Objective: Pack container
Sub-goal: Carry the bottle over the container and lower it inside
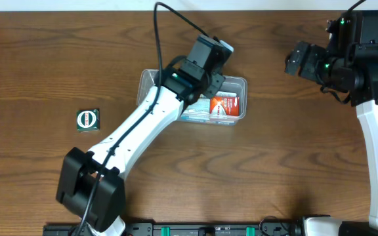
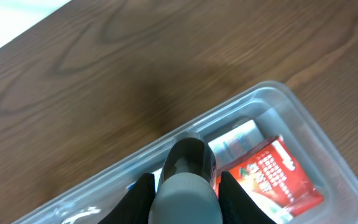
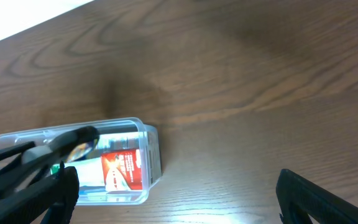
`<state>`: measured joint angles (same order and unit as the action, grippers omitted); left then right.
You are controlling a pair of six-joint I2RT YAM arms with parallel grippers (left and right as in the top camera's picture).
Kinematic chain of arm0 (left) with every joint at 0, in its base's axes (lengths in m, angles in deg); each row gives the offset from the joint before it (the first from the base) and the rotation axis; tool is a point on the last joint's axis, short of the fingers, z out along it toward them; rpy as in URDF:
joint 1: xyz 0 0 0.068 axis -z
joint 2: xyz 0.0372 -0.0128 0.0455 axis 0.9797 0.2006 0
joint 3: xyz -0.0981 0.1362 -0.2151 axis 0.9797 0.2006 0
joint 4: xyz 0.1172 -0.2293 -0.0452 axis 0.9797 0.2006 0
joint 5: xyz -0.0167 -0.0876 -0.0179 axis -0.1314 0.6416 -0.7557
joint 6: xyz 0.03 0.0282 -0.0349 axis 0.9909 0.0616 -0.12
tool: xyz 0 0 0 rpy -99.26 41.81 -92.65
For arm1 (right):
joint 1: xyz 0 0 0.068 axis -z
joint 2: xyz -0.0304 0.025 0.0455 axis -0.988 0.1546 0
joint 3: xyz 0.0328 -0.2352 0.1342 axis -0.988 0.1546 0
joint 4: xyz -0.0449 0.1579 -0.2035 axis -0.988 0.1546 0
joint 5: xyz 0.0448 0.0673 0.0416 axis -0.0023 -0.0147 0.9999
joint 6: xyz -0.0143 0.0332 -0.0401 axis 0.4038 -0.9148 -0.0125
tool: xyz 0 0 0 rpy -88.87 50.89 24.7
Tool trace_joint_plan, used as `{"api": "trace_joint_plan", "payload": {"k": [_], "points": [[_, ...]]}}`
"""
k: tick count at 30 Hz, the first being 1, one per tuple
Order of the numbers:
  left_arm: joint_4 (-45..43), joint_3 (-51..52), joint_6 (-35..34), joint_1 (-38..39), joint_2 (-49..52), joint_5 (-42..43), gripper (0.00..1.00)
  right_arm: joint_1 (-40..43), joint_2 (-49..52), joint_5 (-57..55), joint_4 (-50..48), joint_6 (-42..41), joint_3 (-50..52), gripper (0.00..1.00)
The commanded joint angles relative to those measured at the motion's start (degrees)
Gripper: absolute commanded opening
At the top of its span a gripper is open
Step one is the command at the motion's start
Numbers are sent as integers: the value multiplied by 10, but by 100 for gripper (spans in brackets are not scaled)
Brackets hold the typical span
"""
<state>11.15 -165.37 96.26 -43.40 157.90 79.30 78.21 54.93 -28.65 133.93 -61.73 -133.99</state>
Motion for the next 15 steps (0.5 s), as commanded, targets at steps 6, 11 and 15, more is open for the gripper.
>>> {"api": "trace_joint_plan", "payload": {"k": [6,11,15], "points": [[-21,-5,14,4,53,-3,23,3,-5,-2,1,-7,-4,99],[-36,-5,14,4,74,-3,22,3,-5,-2,1,-7,-4,99],[-41,-5,14,4,79,-3,36,3,-5,-2,1,-7,-4,99]]}}
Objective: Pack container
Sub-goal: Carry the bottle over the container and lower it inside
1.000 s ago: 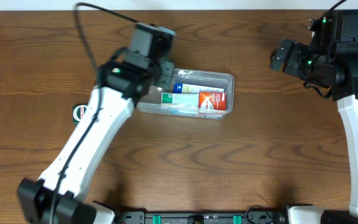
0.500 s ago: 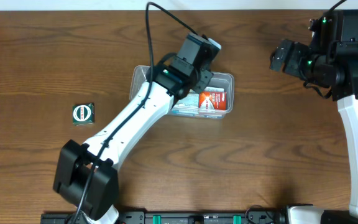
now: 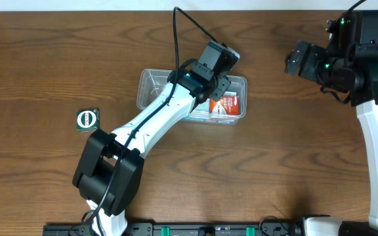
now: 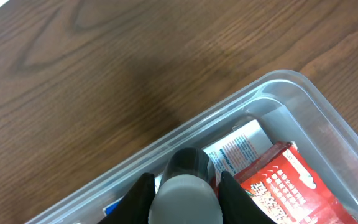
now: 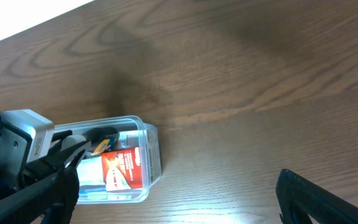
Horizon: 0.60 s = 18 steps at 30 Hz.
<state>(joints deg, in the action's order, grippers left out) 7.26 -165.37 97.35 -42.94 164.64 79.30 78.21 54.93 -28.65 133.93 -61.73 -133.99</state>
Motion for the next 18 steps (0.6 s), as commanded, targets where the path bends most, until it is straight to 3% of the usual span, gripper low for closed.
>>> {"api": "trace_joint_plan", "payload": {"k": [1,3,8,15,18], "points": [[-2,-5,3,0,12,-3,41,3,-5,-2,1,-7,-4,99],[-2,-5,3,0,11,-3,53,3,-5,-2,1,-7,-4,99],[-2,-5,3,0,-1,-3,68,3,-5,-2,1,-7,-4,99],[1,-5,3,-1,-20,-5,70,3,-5,-2,1,-7,-4,99],[14,-5,3,-5,-18,-5,63,3,-5,-2,1,-7,-4,99]]}}
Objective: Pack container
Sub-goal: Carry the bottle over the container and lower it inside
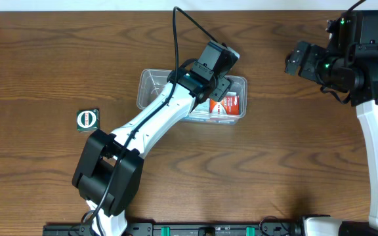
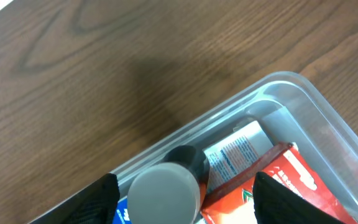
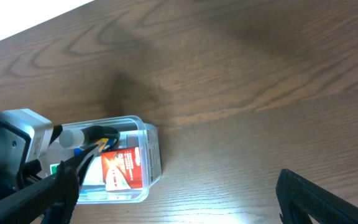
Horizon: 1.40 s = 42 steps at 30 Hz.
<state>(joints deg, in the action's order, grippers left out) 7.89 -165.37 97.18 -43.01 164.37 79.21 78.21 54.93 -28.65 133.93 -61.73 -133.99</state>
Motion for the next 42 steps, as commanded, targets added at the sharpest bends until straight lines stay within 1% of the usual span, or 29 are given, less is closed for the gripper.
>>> {"api": "trace_joint_plan", "payload": {"k": [1,3,7,14,17,19,22,24,28,31,33,36,40,41,42], "points": [[11,-5,4,-6,-16,-4,59,3,-5,-2,1,-7,-4,99],[13,-5,2,-10,-16,-4,50,3,-5,-2,1,-7,-4,99],[13,-5,2,-15,-16,-4,40,3,-5,-2,1,-7,-4,99],[5,-5,3,-14,-16,-1,36,3,-5,-2,1,-7,-4,99],[2,-5,14,-13,-16,32,33,3,-5,-2,1,-7,-4,99],[2,-5,39,-13,-16,81,31,3,-5,-2,1,-7,-4,99],[2,-5,67,-10,-16,117,29,3,-5,-2,1,-7,-4,99],[3,-5,85,-6,-16,118,27,3,-5,-2,1,-7,-4,99],[7,-5,151,10,-16,118,22,3,-5,-2,1,-7,-4,99],[7,-5,188,21,-16,118,10,3,-5,-2,1,-7,-4,99],[7,-5,203,24,-16,118,9,3,-5,-2,1,-7,-4,99],[7,-5,204,24,-16,118,11,3,-5,-2,1,-7,-4,99],[9,-5,204,25,-16,118,17,3,-5,-2,1,-7,-4,99],[8,-5,205,26,-16,118,17,3,-5,-2,1,-7,-4,99],[7,-5,204,26,-16,118,22,3,-5,-2,1,-7,-4,99]]}}
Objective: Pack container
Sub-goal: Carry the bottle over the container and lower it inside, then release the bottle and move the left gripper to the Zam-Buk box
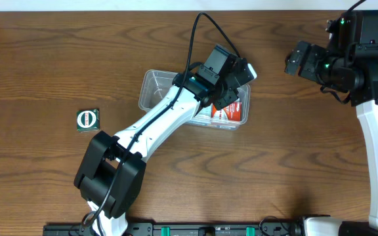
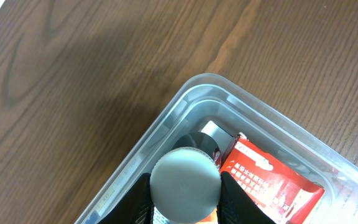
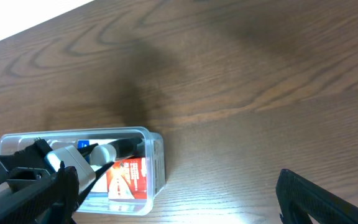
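A clear plastic container (image 1: pixel 151 78) lies mid-table, its right end angled slightly toward the front. Inside are a red packet (image 2: pixel 272 183) and a blue-and-white box, largely hidden by the arm. My left gripper (image 2: pixel 185 186) is down in the container's right end, shut on the round grey cap (image 2: pixel 185 180) of a dark bottle, with a black finger on each side of the cap. In the overhead view the left gripper (image 1: pixel 231 84) covers the bottle. My right gripper (image 3: pixel 179 208) hangs open far to the right, above bare wood, with the container (image 3: pixel 157 140) well away from it.
A small green square packet (image 1: pixel 87 118) lies on the table left of the container. The right arm's body (image 1: pixel 346 52) stands at the far right. Wooden table (image 1: pixel 274 170) extends all round the container.
The left gripper stood open round the grey-capped bottle in the container; now it is shut on the cap. The wrist has turned, and the container's right end has shifted slightly. The right arm is unmoved.
The left gripper held the grey-capped bottle over the container's back rim, then lower inside the container beside the red packet. It then stood open with the bottle resting in the container. Now it is shut on the cap again and the container sits slightly skewed.
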`<state>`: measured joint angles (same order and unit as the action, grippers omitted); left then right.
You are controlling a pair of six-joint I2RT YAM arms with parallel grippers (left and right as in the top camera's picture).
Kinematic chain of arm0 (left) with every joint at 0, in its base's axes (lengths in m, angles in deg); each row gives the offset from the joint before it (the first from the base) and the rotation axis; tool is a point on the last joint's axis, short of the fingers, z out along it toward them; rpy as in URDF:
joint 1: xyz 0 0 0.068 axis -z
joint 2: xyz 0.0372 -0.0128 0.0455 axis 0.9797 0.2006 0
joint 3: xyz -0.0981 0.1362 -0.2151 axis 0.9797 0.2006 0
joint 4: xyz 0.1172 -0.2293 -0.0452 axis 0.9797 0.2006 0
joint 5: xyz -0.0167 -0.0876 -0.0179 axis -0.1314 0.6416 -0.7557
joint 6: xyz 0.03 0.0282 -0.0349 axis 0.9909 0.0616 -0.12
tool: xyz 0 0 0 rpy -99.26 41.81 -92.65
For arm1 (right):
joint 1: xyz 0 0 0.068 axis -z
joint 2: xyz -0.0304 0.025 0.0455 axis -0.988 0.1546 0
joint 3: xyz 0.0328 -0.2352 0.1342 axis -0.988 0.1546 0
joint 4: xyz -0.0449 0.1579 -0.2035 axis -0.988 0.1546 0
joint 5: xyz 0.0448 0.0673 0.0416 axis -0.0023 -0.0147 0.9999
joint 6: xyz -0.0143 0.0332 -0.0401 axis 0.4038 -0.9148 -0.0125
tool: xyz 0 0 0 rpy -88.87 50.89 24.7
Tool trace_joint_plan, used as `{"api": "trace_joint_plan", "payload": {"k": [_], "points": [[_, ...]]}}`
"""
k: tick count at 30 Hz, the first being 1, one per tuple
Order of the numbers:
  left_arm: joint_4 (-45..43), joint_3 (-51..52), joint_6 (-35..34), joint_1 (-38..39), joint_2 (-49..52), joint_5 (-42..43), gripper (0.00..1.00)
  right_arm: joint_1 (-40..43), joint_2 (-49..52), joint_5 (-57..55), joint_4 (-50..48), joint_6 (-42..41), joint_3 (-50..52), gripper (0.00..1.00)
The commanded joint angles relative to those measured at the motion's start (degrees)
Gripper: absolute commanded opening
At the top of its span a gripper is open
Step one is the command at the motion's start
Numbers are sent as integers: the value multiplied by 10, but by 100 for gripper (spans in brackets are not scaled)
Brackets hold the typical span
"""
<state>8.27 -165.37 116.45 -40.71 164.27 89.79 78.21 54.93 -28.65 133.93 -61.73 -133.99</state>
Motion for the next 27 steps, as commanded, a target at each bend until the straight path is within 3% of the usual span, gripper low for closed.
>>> {"api": "trace_joint_plan", "payload": {"k": [1,3,5,6,7,20,27], "points": [[3,-5,12,3,-15,12,25,3,-5,-2,1,-7,-4,99],[2,-5,12,3,-15,12,36,3,-5,-2,1,-7,-4,99],[1,-5,11,3,-15,4,53,3,-5,-2,1,-7,-4,99],[0,-5,11,2,-15,-5,82,3,-5,-2,1,-7,-4,99],[0,-5,10,2,-16,-11,99,3,-5,-2,1,-7,-4,99],[7,-6,-113,-54,-118,-103,98,3,-5,-2,1,-7,-4,99],[151,-6,-222,-173,-223,-229,98,3,-5,-2,1,-7,-4,99]]}}
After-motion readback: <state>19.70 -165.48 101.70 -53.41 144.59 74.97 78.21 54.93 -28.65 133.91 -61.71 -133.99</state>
